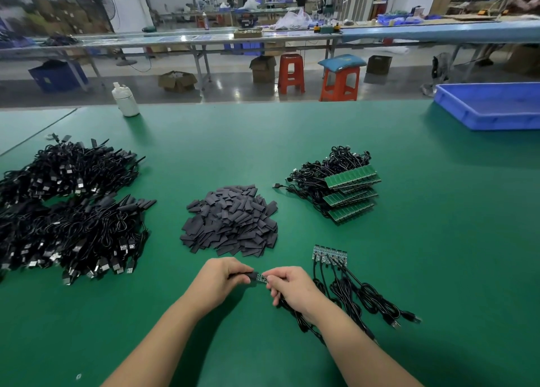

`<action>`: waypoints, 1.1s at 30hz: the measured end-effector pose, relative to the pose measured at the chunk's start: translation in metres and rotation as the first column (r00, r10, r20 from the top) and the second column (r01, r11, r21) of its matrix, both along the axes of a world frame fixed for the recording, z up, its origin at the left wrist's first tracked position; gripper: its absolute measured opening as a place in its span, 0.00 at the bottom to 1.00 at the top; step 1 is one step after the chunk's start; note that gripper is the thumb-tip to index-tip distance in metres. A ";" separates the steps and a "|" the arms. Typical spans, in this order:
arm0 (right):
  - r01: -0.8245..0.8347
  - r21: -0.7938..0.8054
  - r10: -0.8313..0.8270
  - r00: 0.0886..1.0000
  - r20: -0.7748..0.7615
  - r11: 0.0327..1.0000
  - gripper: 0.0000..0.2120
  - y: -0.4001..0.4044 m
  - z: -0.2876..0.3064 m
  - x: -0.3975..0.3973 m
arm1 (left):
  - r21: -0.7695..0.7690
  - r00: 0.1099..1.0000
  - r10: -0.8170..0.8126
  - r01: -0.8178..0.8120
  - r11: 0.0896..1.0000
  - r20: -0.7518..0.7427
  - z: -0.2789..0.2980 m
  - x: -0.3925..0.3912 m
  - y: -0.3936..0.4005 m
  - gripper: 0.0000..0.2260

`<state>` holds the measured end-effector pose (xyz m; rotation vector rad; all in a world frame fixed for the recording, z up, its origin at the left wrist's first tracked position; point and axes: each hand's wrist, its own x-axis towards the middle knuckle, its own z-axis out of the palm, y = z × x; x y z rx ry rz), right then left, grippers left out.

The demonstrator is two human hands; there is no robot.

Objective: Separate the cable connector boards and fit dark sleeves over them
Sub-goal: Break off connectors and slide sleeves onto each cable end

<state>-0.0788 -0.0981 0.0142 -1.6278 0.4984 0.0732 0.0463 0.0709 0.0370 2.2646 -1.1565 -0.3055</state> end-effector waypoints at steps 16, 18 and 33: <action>-0.035 -0.043 0.034 0.999 -0.007 0.998 0.09 -0.002 0.002 -0.001 | 0.034 1.000 0.009 -0.009 0.999 -0.012 0.001 -0.001 0.000 0.09; -0.049 -0.056 0.048 0.999 -0.012 0.997 0.09 -0.002 0.002 -0.001 | 0.040 1.000 0.021 -0.021 0.999 -0.022 0.000 -0.002 -0.001 0.10; -0.092 -0.132 0.088 0.995 -0.038 0.987 0.10 0.000 -0.002 0.001 | 0.129 0.992 -0.080 0.067 0.989 0.096 0.000 -0.002 0.003 0.10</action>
